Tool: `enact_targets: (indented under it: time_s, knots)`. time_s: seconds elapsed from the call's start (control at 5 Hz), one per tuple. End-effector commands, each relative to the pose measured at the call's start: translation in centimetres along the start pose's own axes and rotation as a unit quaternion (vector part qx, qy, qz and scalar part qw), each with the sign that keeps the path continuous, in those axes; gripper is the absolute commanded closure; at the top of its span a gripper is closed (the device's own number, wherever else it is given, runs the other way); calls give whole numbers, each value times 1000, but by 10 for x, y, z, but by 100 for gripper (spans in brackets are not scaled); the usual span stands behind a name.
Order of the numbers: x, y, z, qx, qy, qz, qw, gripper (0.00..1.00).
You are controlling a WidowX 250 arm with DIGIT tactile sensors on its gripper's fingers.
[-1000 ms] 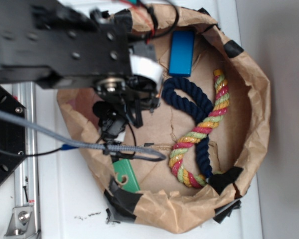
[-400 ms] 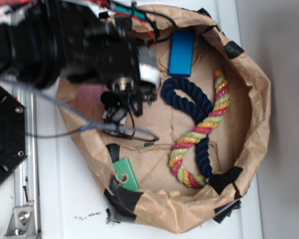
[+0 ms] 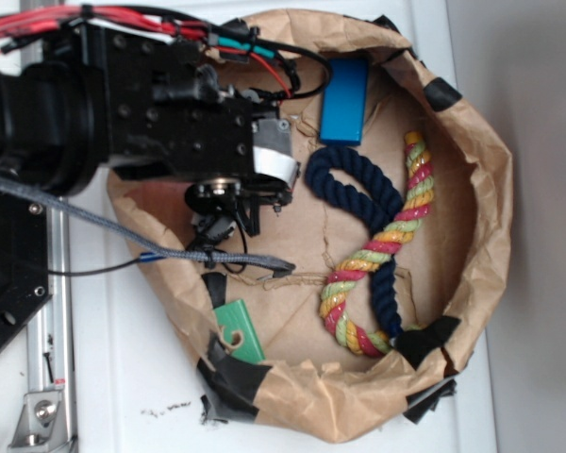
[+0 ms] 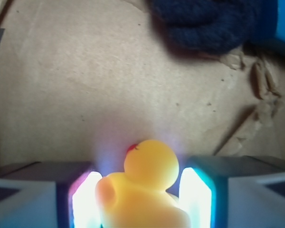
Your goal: Grab the yellow duck.
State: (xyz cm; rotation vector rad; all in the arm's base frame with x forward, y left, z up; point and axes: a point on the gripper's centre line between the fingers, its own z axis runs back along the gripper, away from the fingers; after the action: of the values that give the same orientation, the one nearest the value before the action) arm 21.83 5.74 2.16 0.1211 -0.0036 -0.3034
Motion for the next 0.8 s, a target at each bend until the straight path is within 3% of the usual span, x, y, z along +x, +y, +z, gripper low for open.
enact_targets:
  time_s: [0.0,0.2,0.4,0.6]
  knots:
    - [9,2,22,39,-21,-11,999,100]
    - [22,8,73,51,-83,34,995,100]
    - [30,18,124,40,-125,105,986,100]
    - [36,28,173,10,-115,158,981,100]
